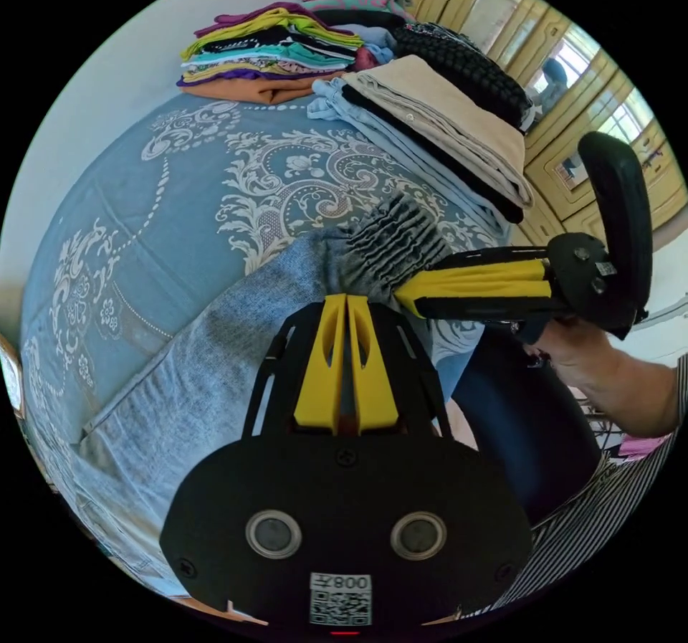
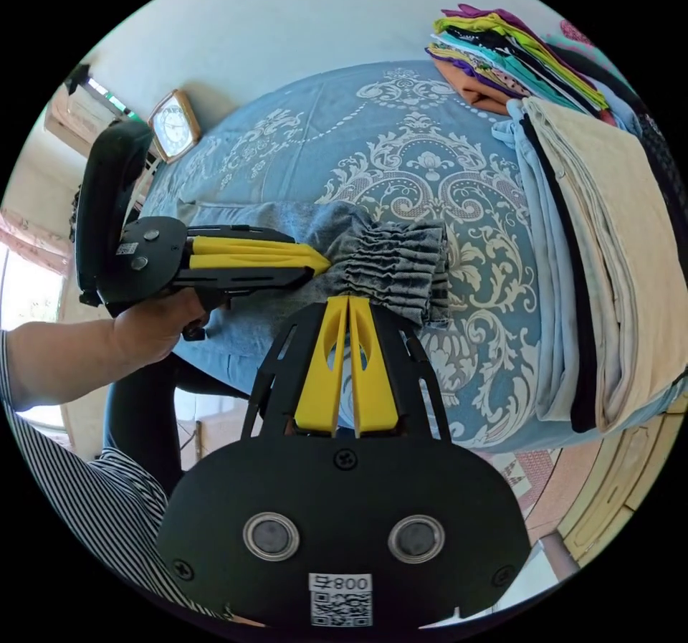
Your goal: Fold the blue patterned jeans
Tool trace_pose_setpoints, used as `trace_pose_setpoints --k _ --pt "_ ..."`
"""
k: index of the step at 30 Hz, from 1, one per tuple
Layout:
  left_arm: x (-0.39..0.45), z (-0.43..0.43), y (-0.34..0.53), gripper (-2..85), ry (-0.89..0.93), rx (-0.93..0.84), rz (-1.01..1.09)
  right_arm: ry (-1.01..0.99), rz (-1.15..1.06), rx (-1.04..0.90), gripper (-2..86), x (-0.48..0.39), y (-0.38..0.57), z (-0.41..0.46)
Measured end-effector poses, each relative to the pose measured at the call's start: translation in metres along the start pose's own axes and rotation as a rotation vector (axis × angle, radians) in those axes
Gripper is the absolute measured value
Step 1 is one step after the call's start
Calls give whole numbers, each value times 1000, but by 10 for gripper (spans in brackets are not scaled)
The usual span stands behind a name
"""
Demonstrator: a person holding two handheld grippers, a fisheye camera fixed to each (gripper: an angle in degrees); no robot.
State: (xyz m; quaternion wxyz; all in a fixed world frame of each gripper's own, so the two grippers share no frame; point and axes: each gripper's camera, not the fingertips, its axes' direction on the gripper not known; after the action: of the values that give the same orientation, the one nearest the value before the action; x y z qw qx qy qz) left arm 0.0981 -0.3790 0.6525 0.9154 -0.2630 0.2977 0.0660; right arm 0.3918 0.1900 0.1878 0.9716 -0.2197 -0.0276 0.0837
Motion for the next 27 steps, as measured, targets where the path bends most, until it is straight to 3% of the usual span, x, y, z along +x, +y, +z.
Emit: trace_pose_setpoints --k 6,9,17,22,27 --pt "-62 -57 66 6 176 146 -154 -47 47 -2 1 -11 -22 -2" --pt "-113 -95 127 14 79 203 -278 -31 53 59 0 -22 -27 -13" --pt "-258 -161 263 79 -206 213 -650 -281 -102 59 1 -94 -90 17" --pt "-308 -146 291 68 -237 87 -712 -363 -233 -24 2 -160 -144 67" --pt "-315 -155 347 21 -220 182 -713 -462 -327 -69 5 -219 -198 111"
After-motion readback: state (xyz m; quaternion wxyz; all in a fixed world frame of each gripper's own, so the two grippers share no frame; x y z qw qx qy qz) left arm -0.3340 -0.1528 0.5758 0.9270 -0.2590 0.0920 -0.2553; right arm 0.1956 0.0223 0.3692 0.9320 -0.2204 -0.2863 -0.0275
